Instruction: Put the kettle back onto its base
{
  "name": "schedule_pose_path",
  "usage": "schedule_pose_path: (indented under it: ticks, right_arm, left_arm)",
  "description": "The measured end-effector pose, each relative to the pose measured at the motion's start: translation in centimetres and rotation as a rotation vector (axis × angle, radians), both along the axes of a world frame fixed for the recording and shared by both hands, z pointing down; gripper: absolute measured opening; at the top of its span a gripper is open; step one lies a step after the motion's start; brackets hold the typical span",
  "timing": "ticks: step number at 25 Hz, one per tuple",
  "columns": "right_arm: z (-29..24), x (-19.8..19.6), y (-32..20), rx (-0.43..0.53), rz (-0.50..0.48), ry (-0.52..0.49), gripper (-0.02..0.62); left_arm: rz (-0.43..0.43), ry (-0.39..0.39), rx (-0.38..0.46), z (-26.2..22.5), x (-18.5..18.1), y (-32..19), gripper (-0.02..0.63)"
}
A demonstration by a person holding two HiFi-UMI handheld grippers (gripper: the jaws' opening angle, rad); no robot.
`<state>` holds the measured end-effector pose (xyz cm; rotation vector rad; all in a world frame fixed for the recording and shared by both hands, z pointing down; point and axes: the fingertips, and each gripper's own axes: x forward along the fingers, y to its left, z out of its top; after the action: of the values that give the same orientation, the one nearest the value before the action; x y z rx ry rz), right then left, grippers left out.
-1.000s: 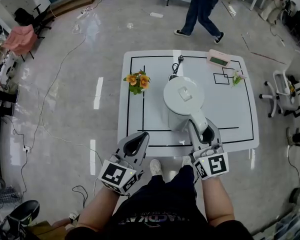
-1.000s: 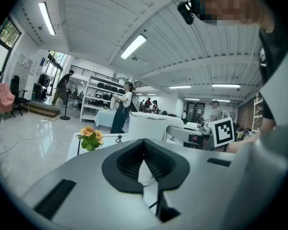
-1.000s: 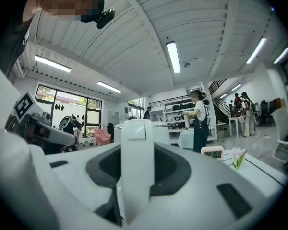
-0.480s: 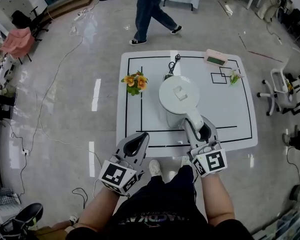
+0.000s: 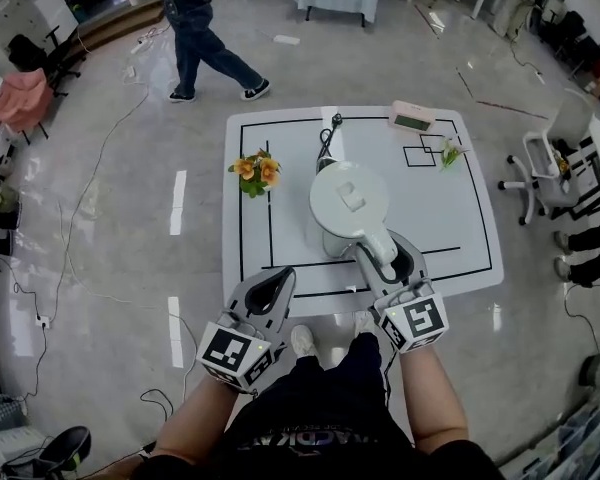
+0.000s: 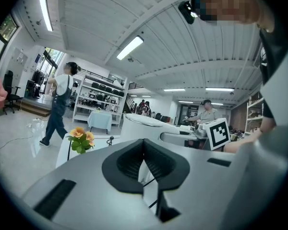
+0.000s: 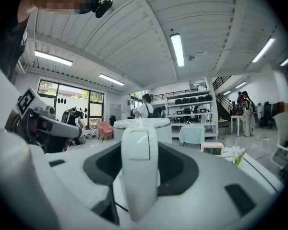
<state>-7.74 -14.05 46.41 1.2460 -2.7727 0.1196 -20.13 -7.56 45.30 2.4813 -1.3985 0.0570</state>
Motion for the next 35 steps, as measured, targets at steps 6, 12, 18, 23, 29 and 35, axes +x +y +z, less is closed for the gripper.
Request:
schedule_pose_path:
  ticks: [6, 12, 18, 23, 29, 35]
  right_arm:
    - [-0.7, 1.1, 1.5, 0.003, 0.002, 0.029, 0.212]
    - [-2.5, 4.2, 2.9, 0.025, 0.048, 0.040, 0.212]
    - [-4.6, 7.6, 2.8, 0.056, 0.080, 0.031, 0.212]
    - [-6.0, 11.0, 2.3, 0.079, 0.066, 0.011, 0.212]
    - [-6.0, 15.9, 2.0, 0.055, -0.015, 0.016, 0.186]
    - [-6.1, 19.9, 2.7, 0.066, -0.126, -0.002, 0.075]
  left_arm:
    - [0.056, 0.013, 0.004, 0.1, 1.3, -0.1, 0.005]
    - [0.112, 0.031, 0.016, -0.3, 3.6, -0.2, 0.005]
    - [0.126, 0.039, 0.038, -1.6, 6.4, -0.2, 0.005]
    - [0.087, 0.031, 0.052, -2.4, 9.2, -0.3, 0.005]
    - [-0.001, 0.015, 0.057, -2.8, 14.3, 0.3, 0.005]
    - [-0.086, -0.009, 0.070, -3.4, 19.9, 1.3, 0.005]
